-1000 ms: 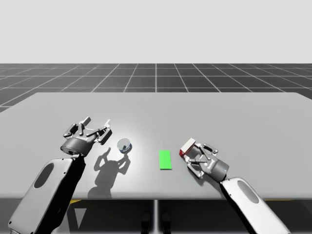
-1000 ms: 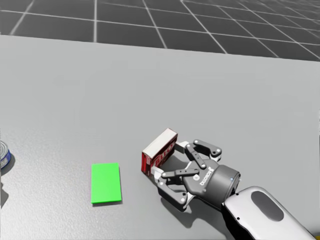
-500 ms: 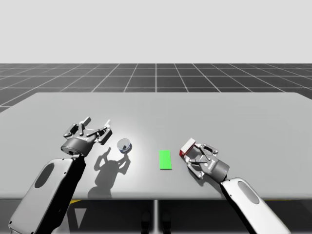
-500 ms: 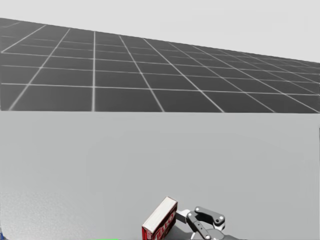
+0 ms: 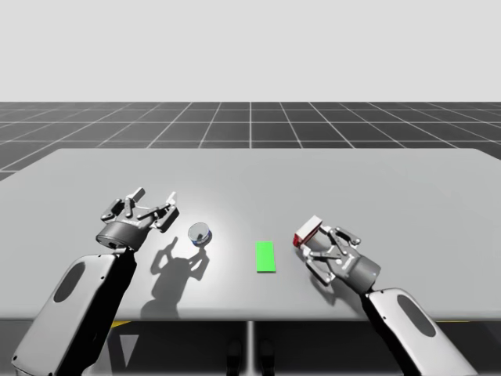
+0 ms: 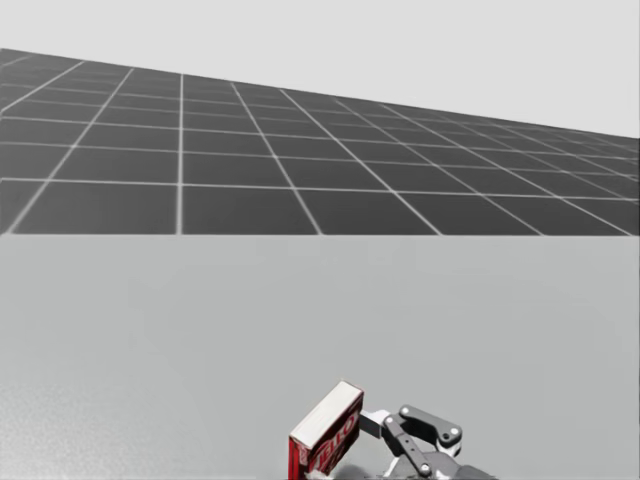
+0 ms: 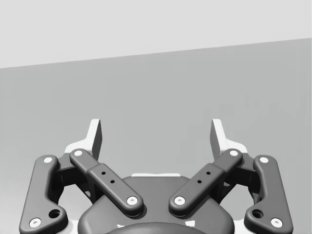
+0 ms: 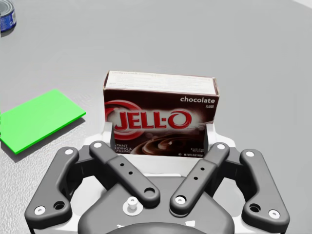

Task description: Look at the card. If it is red, pick the object on the left. If it is green, pick the object on the right.

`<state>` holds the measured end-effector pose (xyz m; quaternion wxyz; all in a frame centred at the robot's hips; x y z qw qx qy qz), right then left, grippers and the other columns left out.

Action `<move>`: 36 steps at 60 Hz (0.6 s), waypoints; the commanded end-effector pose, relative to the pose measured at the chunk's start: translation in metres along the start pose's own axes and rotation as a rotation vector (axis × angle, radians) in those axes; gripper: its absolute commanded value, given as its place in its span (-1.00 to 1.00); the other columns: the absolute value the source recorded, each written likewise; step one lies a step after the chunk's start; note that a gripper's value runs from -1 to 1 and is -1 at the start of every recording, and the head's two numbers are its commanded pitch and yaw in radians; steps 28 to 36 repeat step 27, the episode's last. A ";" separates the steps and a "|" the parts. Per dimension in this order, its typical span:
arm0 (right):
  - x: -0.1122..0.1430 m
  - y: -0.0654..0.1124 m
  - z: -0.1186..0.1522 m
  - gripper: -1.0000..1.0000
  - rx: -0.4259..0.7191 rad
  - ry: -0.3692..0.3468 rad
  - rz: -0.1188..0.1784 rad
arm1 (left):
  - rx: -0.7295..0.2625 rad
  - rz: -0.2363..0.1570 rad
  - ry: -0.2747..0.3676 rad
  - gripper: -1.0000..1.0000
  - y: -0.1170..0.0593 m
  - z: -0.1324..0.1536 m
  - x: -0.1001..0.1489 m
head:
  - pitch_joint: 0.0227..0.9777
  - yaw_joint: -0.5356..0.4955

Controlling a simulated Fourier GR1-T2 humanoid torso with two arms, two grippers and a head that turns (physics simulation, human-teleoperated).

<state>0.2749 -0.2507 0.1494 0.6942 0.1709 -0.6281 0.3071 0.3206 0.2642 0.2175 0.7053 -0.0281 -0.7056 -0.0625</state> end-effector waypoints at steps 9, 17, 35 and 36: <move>0.078 -0.045 -0.003 1.00 -0.245 -0.176 0.058 | 0.003 0.003 -0.003 -1.00 0.002 0.000 0.001 | -0.06 -0.53; 0.103 -0.054 0.002 1.00 -0.293 -0.224 0.081 | 0.004 0.004 -0.005 -1.00 0.003 0.000 0.001 | -0.07 -0.53; 0.138 -0.069 0.010 1.00 -0.421 -0.327 0.078 | 0.006 0.007 -0.008 -1.00 0.004 0.000 0.002 | -0.07 -0.53; 0.138 -0.069 0.010 1.00 -0.421 -0.327 0.078 | 0.006 0.007 -0.008 -1.00 0.004 0.000 0.002 | -0.07 -0.53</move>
